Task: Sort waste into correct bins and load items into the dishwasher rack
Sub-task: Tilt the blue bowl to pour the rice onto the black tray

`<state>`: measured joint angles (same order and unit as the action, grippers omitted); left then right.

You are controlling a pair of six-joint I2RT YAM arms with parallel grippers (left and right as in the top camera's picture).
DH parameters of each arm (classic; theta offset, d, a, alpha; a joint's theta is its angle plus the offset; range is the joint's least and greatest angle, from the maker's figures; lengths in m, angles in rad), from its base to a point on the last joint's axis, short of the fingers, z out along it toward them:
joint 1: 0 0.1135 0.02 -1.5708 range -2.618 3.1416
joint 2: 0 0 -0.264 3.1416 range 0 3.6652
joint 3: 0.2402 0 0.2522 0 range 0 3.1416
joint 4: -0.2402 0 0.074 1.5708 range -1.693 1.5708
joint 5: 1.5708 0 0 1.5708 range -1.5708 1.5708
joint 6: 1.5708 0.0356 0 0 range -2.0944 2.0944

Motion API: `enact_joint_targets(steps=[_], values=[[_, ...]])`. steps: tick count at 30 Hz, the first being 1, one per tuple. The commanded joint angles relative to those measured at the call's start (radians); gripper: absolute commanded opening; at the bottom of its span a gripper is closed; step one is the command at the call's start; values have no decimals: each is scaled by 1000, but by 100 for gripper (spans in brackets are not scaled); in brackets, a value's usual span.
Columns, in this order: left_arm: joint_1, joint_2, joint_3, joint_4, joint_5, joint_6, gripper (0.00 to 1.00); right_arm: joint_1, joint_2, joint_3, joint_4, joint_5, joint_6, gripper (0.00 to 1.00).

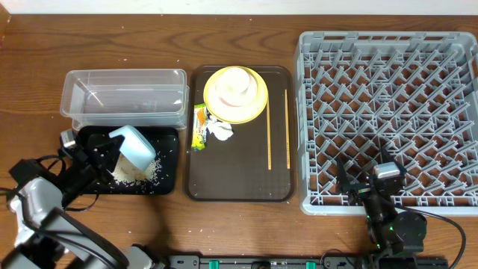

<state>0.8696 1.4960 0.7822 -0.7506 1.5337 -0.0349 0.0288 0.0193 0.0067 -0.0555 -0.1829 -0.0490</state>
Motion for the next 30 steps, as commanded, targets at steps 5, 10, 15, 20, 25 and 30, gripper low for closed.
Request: enact_joint_targets(steps=[5, 10, 15, 20, 25, 30], values=[[-48, -233, 87, 23, -165, -87, 6, 10, 0, -1, -5, 6, -12, 99], [-85, -392, 88, 56, -428, -206, 6, 10, 0, -1, -5, 6, -12, 99], [-130, -502, 88, 101, -444, -237, 6, 10, 0, -1, -5, 6, -12, 99], [-129, -476, 88, 190, -124, -290, 6, 10, 0, -1, -5, 6, -12, 99], [-133, -330, 85, 243, 39, -333, 6, 10, 0, -1, -5, 6, -12, 99], [-134, -197, 85, 222, 40, -338, 6, 10, 0, -1, -5, 6, -12, 99]])
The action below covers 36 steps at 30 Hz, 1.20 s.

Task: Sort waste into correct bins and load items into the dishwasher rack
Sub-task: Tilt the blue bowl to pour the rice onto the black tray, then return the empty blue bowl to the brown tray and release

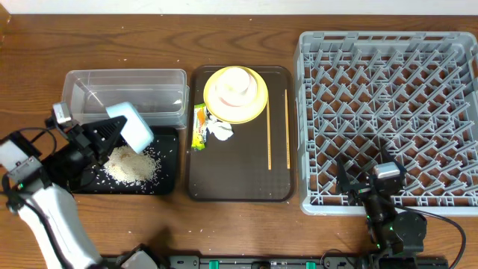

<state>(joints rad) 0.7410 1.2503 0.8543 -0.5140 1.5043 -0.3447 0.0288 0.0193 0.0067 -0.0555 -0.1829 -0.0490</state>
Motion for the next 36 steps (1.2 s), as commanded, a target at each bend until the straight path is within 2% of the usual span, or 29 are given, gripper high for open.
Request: enact_joint_targets(steps=[1, 9, 13, 18, 24, 30, 36], values=[[-7, 60, 13, -29, 69, -35, 6, 10, 0, -1, -5, 6, -12, 99], [-32, 55, 13, -30, 62, -16, 6, 10, 0, -1, -5, 6, -12, 99], [-133, 1, 13, -42, -104, -16, 6, 10, 0, -1, -4, 6, -12, 99], [-370, -68, 13, -76, -409, -21, 6, 10, 0, -1, -5, 6, -12, 99], [-743, -84, 13, -69, -737, -89, 6, 10, 0, -1, -4, 6, -12, 99], [-1099, -59, 13, -49, -1127, -158, 6, 10, 0, -1, -5, 6, -12, 99], [-1337, 10, 13, -2, -1371, -190, 6, 10, 0, -1, -4, 6, -12, 99]])
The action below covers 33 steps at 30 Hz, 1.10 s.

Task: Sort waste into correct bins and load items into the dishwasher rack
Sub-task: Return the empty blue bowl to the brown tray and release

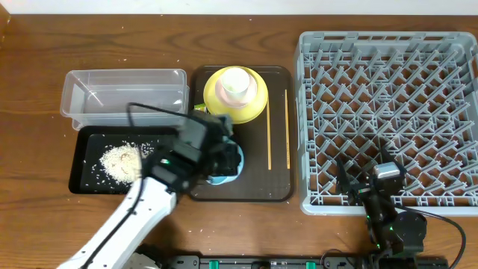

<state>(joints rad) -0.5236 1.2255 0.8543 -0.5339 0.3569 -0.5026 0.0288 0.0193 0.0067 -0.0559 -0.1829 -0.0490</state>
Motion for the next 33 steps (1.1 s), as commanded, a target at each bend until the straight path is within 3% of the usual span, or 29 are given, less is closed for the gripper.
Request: enact_joint_targets(steps=[1, 7, 27, 33], values=[[-98, 50, 13, 30, -245, -34, 6, 10, 0, -1, -4, 6, -12, 99], [-182, 149, 13, 107, -299, -35, 6, 10, 0, -1, -4, 6, -12, 99], [-183, 213, 13, 91, -261, -57, 6, 10, 0, -1, -4, 6, -12, 99], [-183, 214, 13, 91, -260, -57, 17, 10, 0, -1, -4, 6, -12, 99]])
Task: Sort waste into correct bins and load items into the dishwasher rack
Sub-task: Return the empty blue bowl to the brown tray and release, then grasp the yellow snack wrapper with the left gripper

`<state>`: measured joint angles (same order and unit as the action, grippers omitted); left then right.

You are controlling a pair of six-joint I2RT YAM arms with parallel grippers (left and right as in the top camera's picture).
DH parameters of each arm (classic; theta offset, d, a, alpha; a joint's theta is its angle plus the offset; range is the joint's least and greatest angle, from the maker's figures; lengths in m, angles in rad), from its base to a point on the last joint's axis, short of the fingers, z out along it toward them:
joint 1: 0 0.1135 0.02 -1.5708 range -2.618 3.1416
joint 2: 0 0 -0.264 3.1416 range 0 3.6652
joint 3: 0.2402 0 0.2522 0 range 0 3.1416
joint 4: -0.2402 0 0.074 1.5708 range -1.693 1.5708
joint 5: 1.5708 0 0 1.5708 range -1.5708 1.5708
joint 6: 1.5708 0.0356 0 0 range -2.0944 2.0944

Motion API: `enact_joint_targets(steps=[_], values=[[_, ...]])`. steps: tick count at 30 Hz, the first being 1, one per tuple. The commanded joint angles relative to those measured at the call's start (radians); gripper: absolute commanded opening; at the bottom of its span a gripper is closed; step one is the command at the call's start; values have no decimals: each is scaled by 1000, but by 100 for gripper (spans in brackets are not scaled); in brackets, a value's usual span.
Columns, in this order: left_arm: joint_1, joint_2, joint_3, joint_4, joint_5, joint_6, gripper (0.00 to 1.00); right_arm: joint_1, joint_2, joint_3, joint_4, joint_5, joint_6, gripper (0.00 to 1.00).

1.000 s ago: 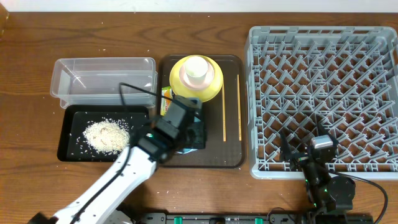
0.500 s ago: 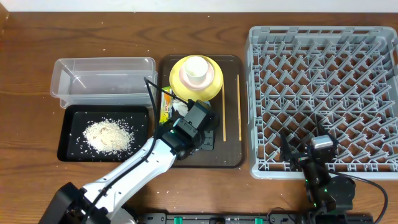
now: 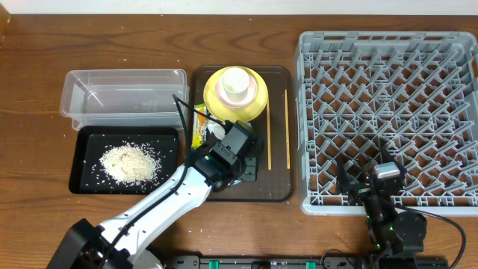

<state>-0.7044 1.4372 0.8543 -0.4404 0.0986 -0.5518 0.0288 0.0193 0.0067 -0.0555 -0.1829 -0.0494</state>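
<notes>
My left gripper (image 3: pixel 240 158) reaches over the brown tray (image 3: pixel 276 190), shut on a pale blue bowl (image 3: pixel 249 170); only a sliver of the bowl shows under the fingers. A yellow plate (image 3: pixel 258 101) with a pale cup (image 3: pixel 236 84) on it sits at the tray's back. A green wrapper (image 3: pixel 199 127) and crumpled white paper (image 3: pixel 217 131) lie just behind the gripper. Two chopsticks (image 3: pixel 269 138) lie along the tray's right side. My right gripper (image 3: pixel 373 187) rests at the front edge of the grey dishwasher rack (image 3: pixel 388 45); its jaws are unclear.
A black bin (image 3: pixel 82 183) holding a pile of rice (image 3: pixel 129 162) stands left of the tray. Behind it is a clear plastic bin (image 3: pixel 123 97). The left arm stretches diagonally from the front left across the table.
My left gripper and the blue bowl have shifted a little to the right on the tray, toward the chopsticks. The right arm has not moved.
First the left gripper held the blue bowl tipped over the black bin, with rice beneath it. Then the bowl was higher over the bin's back and the rice pile lay bare. Then the bowl was over the tray's front left, and now sits further right.
</notes>
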Motion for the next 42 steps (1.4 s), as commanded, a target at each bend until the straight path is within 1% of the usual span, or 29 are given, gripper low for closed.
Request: enact_joint_targets(steps=[1, 4, 8, 11, 13, 20, 23, 25, 31, 35, 39, 42], values=[[-2, 2, 13, -2, -2, -8, 25, 10, 0, -1, -5, 6, -11, 99], [-2, 1, 13, -3, -2, -8, 36, 10, 0, -1, -5, 6, -11, 99], [8, -6, 22, -2, -17, 7, 38, 10, 0, -1, -5, 6, -11, 99], [34, -18, 39, -7, -61, 28, 38, 10, 0, -1, -4, 6, -11, 99], [61, -34, 47, -16, -95, 29, 38, 10, 0, -1, -5, 6, -11, 99], [179, -63, 47, -47, -199, 89, 38, 10, 0, -1, -5, 6, -11, 99], [222, -62, 47, -77, -247, 89, 38, 10, 0, -1, -5, 6, -11, 99], [246, -57, 43, -82, -249, 105, 38, 10, 0, -1, -4, 6, -11, 99], [261, -8, 33, -77, -267, 106, 35, 10, 0, -1, -5, 6, -11, 99], [261, 46, 33, -39, -276, 123, 34, 10, 0, -1, -5, 6, -11, 99], [261, 91, 33, 0, -287, 137, 27, 10, 0, -1, -5, 6, -11, 99], [261, 111, 33, 24, -307, 137, 27, 10, 0, -1, -5, 6, -11, 99]])
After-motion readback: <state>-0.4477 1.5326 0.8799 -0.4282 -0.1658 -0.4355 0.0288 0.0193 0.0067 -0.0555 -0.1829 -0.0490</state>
